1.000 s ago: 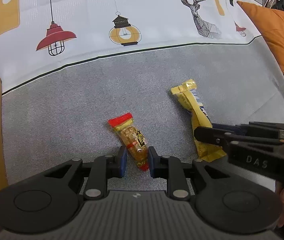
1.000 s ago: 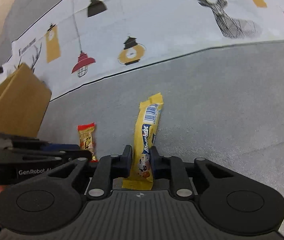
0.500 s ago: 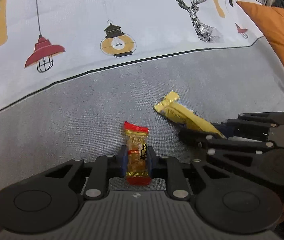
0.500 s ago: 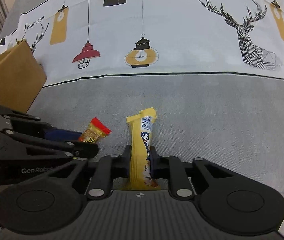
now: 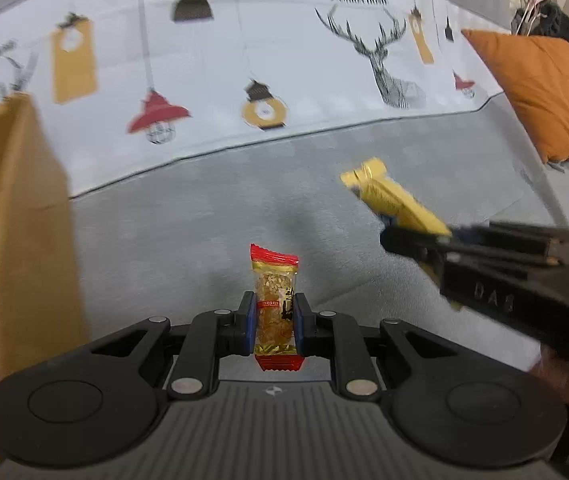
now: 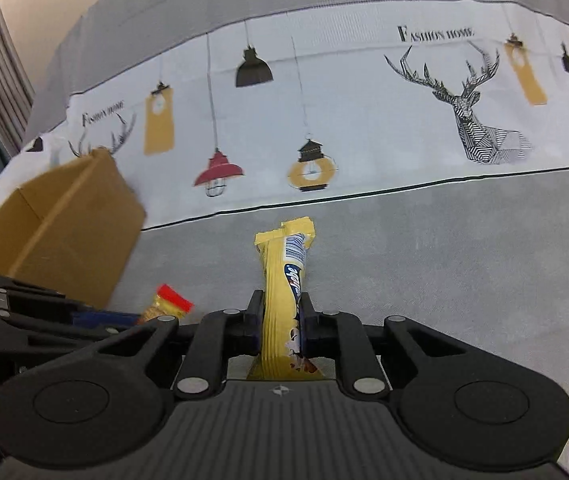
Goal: Organize snacks
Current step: 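Lift both held snacks and carry them over the cardboard box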
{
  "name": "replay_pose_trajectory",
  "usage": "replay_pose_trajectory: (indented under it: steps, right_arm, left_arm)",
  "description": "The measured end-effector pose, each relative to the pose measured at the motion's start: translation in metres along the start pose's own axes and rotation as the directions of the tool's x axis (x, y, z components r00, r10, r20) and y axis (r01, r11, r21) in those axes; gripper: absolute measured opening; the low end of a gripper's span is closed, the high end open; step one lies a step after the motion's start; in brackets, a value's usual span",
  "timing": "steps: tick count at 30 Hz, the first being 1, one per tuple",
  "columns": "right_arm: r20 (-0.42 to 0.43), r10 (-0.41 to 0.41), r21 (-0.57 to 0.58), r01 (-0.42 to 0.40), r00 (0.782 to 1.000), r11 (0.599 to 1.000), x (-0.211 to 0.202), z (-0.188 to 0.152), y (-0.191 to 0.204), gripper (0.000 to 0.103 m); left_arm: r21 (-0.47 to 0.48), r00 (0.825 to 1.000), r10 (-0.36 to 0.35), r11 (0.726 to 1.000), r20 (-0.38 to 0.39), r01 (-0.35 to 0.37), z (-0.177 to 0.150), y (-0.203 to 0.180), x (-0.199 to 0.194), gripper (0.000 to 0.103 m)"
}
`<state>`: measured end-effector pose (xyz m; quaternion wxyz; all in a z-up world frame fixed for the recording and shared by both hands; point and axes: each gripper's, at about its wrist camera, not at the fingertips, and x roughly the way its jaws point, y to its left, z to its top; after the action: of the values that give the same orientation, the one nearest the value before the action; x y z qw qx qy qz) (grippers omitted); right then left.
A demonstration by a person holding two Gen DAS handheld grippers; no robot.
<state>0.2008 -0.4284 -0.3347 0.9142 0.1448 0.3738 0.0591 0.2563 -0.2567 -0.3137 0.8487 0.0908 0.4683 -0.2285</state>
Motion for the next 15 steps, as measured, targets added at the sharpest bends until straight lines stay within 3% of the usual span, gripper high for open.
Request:
replay_pose_trajectory:
  steps: [8, 15]
  right_arm:
    - [0.034, 0.067, -0.019, -0.066, 0.997, 0.998, -0.044, 0.003, 0.089, 0.017]
    - [0.082, 0.126, -0.131, -0.115, 0.989, 0.985, -0.075, 0.020, 0.185, 0.017]
  left_arm:
    - [-0.036, 0.992, 0.036, 0.999, 0.123, -0.031, -0.020, 0.039, -0.097, 0.020]
    - [-0.123, 0.968, 0.097, 0.990, 0.233, -0.070, -0.032, 0.097, -0.181, 0.020]
